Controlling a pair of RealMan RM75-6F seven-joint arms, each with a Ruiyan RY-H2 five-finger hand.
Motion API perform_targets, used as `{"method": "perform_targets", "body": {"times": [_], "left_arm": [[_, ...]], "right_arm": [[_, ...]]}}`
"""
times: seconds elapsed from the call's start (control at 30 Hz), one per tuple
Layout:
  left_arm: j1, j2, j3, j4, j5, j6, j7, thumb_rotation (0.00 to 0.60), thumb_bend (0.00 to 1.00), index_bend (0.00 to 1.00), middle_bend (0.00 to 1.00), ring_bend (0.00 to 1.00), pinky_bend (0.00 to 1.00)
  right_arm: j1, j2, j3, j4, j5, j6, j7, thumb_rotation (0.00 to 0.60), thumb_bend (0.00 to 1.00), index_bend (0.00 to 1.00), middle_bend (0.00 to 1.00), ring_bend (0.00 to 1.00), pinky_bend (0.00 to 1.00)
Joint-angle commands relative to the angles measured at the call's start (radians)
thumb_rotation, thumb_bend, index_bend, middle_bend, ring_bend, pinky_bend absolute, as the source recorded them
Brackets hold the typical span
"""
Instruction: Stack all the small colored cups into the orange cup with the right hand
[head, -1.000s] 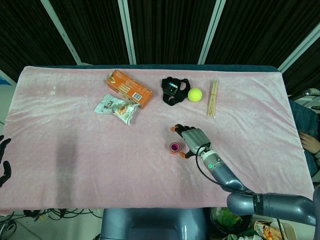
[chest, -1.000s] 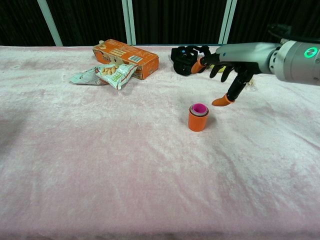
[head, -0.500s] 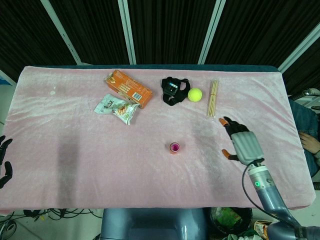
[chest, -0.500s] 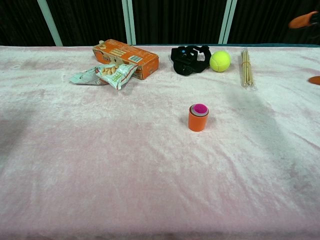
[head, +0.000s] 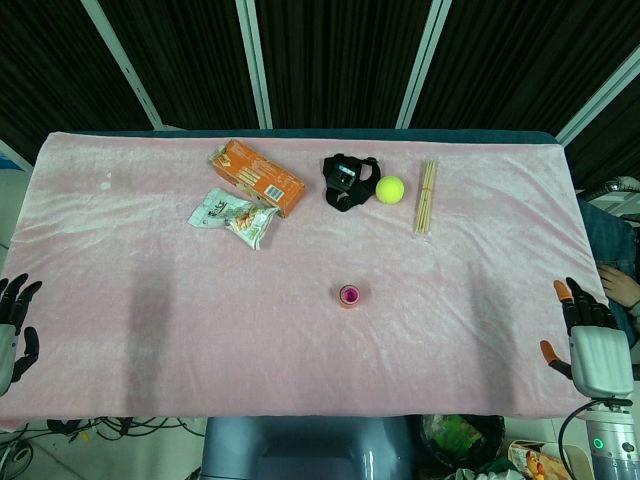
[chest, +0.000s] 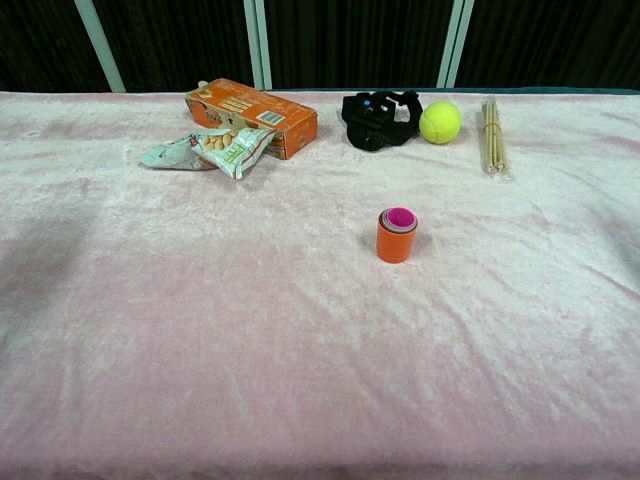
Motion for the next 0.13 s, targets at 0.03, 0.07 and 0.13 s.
{"method": "perform_targets", "body": {"times": [0.03, 0.07, 0.13], "left_arm": [[0.001, 0.0, 0.003, -0.003, 0.007, 0.002, 0.003, 0.6, 0.71, 0.11, 0.04, 0.0, 0.0], [0.001, 0.001, 0.004, -0.002, 0.011, 0.002, 0.002, 0.6, 0.71, 0.11, 0.04, 0.0, 0.0], [0.001, 0.001, 0.006, 0.002, 0.016, 0.003, 0.003, 0.6, 0.71, 0.11, 0.04, 0.0, 0.0]], "right_arm": [[-0.013, -0.001, 0.013, 0.004, -0.012, -0.013, 0.007, 0.6, 0.17, 0.08, 0.04, 0.13, 0.2], [-0.014, 0.001, 0.015, 0.004, -0.017, -0.019, 0.009, 0.6, 0.17, 0.08, 0.04, 0.13, 0.2], [-0.015, 0.005, 0.017, 0.005, -0.027, -0.03, 0.012, 0.6, 0.17, 0.08, 0.04, 0.13, 0.2]]}}
